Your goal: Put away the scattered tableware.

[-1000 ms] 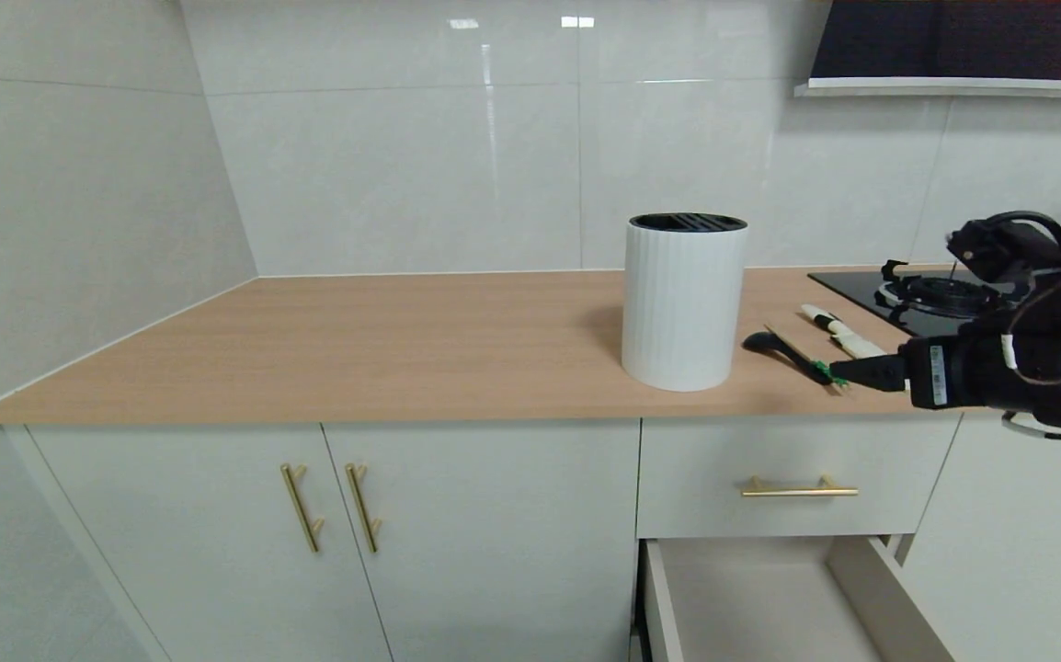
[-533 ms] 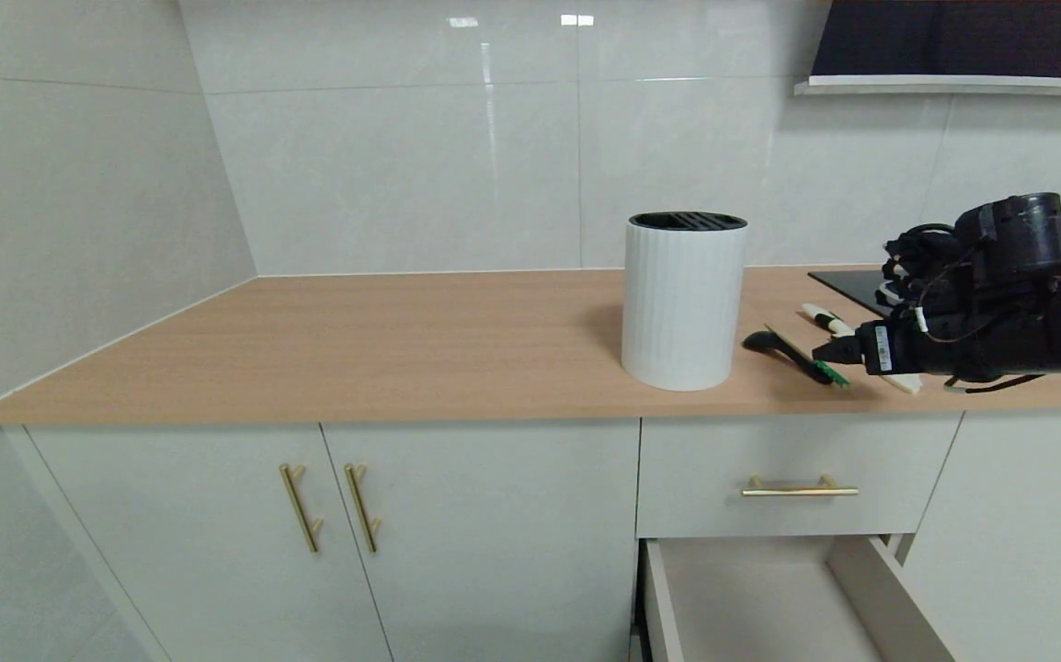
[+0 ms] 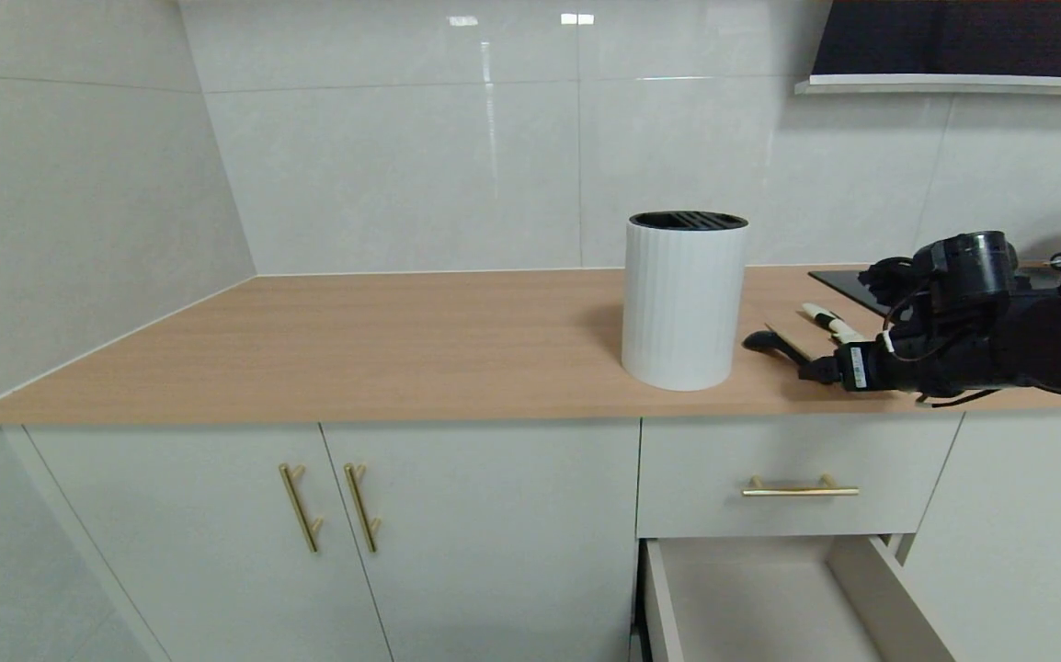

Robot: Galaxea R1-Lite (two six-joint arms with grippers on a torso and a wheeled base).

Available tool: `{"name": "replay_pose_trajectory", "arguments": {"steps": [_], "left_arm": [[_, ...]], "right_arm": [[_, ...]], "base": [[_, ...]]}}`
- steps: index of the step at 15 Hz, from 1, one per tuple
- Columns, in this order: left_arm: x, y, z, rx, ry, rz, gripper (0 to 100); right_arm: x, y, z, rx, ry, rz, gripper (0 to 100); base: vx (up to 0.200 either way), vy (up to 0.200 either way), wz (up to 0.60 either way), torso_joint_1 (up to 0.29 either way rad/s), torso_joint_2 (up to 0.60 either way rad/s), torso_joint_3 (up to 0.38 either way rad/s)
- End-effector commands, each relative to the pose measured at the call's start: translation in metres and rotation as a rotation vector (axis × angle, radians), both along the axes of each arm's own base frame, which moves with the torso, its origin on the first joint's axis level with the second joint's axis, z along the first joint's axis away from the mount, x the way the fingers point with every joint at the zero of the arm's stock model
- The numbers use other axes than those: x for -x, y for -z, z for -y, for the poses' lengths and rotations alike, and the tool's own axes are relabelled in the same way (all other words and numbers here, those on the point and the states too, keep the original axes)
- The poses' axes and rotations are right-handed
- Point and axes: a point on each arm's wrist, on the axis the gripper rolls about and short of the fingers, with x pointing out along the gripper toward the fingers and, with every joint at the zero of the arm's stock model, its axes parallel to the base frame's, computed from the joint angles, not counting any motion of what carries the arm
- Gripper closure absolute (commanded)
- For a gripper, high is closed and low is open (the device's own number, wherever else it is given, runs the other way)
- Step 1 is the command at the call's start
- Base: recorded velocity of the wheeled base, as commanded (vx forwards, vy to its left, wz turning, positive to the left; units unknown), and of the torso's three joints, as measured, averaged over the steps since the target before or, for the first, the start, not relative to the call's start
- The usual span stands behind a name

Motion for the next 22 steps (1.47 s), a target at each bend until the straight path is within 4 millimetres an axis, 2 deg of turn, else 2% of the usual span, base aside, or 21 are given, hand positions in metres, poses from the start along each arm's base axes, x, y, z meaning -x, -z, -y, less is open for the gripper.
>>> {"name": "replay_pose_trajectory", "arguments": {"steps": [1, 8, 9, 13, 17, 20, 22], "left_arm": [[0.0, 0.0, 0.0, 0.0, 0.001, 0.0, 0], [0.0, 0.0, 0.0, 0.0, 0.001, 0.0, 0], [0.0, 0.0, 0.0, 0.0, -0.001, 0.0, 0], [0.0, 0.0, 0.0, 0.0, -0.001, 0.0, 0], [0.0, 0.0, 0.0, 0.0, -0.001, 0.0, 0], [0.0, 0.0, 0.0, 0.0, -0.001, 0.0, 0], [0.0, 0.0, 0.0, 0.0, 0.001, 0.0, 0]], "right_arm": [[-0.003, 0.007, -0.001, 0.001, -0.001, -0.02, 0], [-0.007, 0.012, -0.004, -0.002, -0.006, -0.025, 0], [-0.007, 0.012, -0.005, -0.002, -0.008, -0.023, 100], [-0.006, 0.01, -0.005, 0.0, -0.009, -0.018, 100], [0.003, -0.007, -0.003, -0.002, -0.004, 0.023, 100], [0.02, -0.027, -0.001, -0.016, 0.014, 0.07, 100], [0.051, -0.04, 0.001, -0.046, 0.032, 0.089, 100]], "base": [[0.0, 0.0, 0.0, 0.0, 0.0, 0.0], [0.0, 0.0, 0.0, 0.0, 0.0, 0.0], [0.0, 0.0, 0.0, 0.0, 0.0, 0.0], [0.0, 0.0, 0.0, 0.0, 0.0, 0.0], [0.0, 0.0, 0.0, 0.0, 0.0, 0.0], [0.0, 0.0, 0.0, 0.0, 0.0, 0.0], [0.0, 0.0, 0.0, 0.0, 0.0, 0.0]]}}
